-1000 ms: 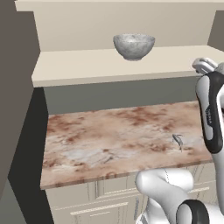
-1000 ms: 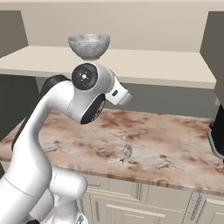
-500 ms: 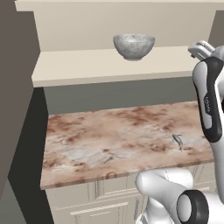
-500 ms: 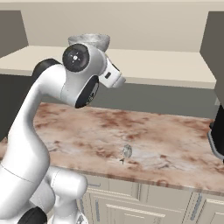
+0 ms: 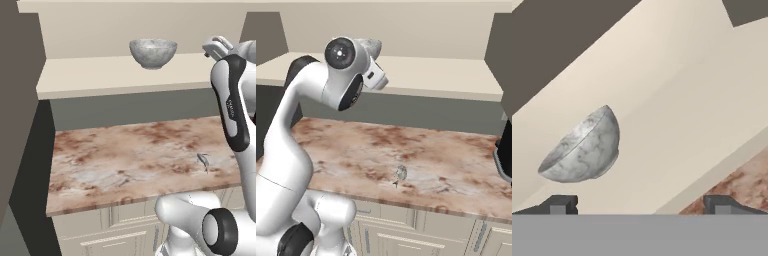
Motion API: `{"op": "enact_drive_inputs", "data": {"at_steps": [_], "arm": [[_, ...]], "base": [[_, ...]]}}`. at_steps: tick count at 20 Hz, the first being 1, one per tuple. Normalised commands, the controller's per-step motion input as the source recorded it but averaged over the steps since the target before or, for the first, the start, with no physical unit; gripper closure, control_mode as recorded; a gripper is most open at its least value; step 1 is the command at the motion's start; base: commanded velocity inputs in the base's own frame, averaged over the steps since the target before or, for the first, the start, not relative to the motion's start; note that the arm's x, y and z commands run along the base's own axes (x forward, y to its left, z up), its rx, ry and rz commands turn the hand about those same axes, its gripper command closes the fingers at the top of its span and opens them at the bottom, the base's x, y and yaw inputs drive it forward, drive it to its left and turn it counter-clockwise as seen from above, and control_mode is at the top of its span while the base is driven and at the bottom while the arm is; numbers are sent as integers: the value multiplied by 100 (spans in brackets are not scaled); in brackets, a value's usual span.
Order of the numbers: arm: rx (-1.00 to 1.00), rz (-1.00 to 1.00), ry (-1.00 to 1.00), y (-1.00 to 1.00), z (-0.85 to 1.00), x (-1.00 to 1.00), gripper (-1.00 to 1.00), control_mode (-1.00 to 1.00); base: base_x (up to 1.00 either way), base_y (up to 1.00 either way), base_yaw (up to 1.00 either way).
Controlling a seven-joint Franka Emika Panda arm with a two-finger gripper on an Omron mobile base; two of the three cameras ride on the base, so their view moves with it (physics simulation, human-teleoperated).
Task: Retrieve the bowl from the cabinet, then place the raw meat into the bowl to avoid contamination.
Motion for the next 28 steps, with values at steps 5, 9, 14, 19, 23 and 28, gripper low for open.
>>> {"op": "enact_drive_inputs", "data": {"at_steps": [5,9,14,19,23,28], "arm": [[3,9,1,5,0,1,-100,-100],[0,0,-2,5,1,4,-100,-100],[0,0,-5,18,2,27,-100,-100],[0,0,-5,26,0,40,-100,-100],[0,0,-4,24,1,43,-100,-100],[2,0,-1,20,16,43,-100,-100]], "base": [[0,0,0],[0,0,0],[0,0,0],[0,0,0],[0,0,0],[0,0,0]]}}
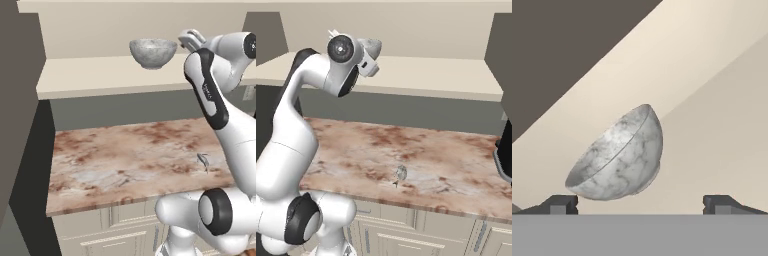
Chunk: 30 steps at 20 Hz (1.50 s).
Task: Retrieve the bowl from the cabinet, then place the raw meat into the bowl to avoid contamination.
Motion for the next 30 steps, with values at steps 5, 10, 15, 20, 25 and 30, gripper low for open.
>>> {"op": "enact_drive_inputs", "data": {"at_steps": [5,10,15,20,25,30], "arm": [[2,0,0,18,21,44,-100,-100],[0,4,2,6,7,18,-100,-100],[0,5,0,0,0,0,-100,-100],[0,5,0,0,-2,0,-100,-100],[0,4,0,0,-8,0,-100,-100],[-1,3,1,1,-12,1,-100,-100]], "base": [[0,0,0],[0,0,0],[0,0,0],[0,0,0],[0,0,0],[0,0,0]]}}
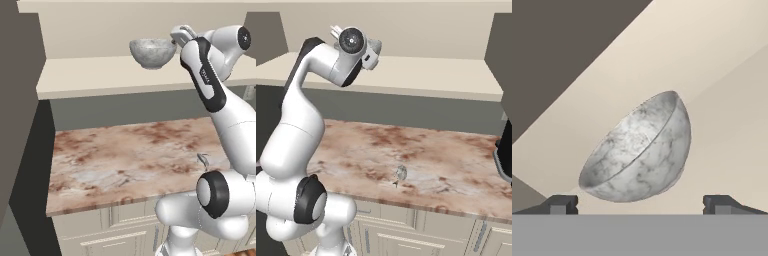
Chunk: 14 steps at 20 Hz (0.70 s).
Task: Retrieve the bowl from the cabinet, then place the raw meat into the bowl to avoid contamination.
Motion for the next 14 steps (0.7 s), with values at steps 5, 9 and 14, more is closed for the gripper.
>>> {"op": "enact_drive_inputs", "data": {"at_steps": [5,9,14], "arm": [[-2,2,2,7,-13,8,-100,-100],[0,1,1,7,-8,17,-100,-100],[0,0,2,9,-6,24,-100,-100]], "base": [[0,0,0],[0,0,0],[0,0,0]]}}
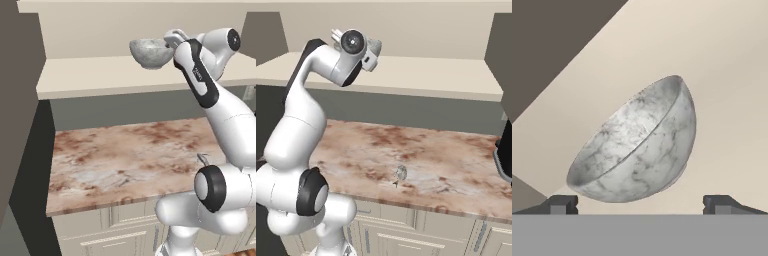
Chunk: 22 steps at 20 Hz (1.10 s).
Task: Retrieve the bowl from the cabinet, then place the raw meat into the bowl to avoid contamination.
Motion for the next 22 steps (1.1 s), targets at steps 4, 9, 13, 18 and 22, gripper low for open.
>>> {"op": "enact_drive_inputs", "data": {"at_steps": [4,9,13,18,22], "arm": [[0,0,1,5,0,31,-100,-100],[0,0,1,5,0,29,-100,-100],[0,0,3,3,0,20,-100,-100],[0,0,3,2,0,17,-100,-100],[0,0,3,3,0,15,-100,-100]], "base": [[0,0,0],[0,0,0],[0,0,0],[0,0,0],[0,0,0]]}}
